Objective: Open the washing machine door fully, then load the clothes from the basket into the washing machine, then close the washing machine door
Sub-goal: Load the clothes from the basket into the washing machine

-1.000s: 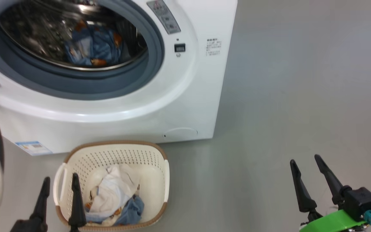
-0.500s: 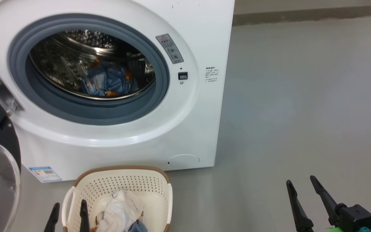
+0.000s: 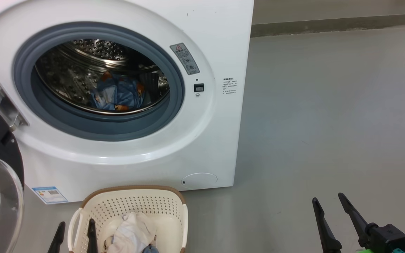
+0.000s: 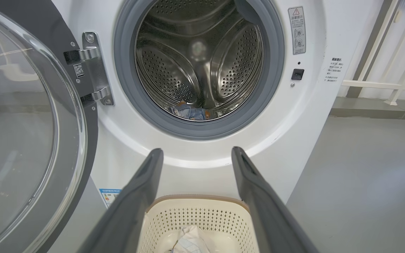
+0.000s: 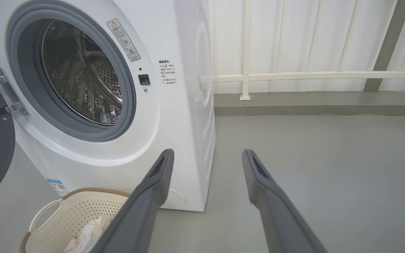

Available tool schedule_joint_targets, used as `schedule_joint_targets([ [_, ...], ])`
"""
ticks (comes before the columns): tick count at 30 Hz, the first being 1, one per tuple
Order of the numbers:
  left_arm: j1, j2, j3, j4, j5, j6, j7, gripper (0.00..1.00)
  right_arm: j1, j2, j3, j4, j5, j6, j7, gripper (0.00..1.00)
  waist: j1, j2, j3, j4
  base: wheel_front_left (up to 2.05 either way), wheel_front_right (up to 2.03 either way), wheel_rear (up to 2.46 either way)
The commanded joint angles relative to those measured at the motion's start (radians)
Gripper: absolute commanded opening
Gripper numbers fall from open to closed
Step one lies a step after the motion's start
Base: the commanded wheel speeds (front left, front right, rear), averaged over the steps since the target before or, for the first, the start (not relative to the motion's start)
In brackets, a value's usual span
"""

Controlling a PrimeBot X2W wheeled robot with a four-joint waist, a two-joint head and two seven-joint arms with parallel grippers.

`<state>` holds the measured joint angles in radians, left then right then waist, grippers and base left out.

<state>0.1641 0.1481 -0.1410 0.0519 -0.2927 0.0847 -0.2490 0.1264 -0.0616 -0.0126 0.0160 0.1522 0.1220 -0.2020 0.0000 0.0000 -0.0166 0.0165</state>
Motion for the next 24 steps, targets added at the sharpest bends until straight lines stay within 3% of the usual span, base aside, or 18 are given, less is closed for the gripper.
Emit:
schedule_joint_targets([
  [1, -0.013, 0.012, 0.029, -0.033, 0.006, 0.007, -0.003, 1.00, -0.007, -0.003, 0.025, -0.028, -0.018, 0.009, 0.003, 1.00, 0.0000, 0.0000, 0.000, -0.001, 0.00, 0.00, 0.00],
  [24, -0.033, 0.009, 0.006, -0.032, 0.007, 0.030, -0.001, 1.00, -0.008, -0.002, 0.030, -0.032, -0.016, 0.009, 0.004, 1.00, 0.0000, 0.0000, 0.019, -0.005, 0.00, 0.00, 0.00],
])
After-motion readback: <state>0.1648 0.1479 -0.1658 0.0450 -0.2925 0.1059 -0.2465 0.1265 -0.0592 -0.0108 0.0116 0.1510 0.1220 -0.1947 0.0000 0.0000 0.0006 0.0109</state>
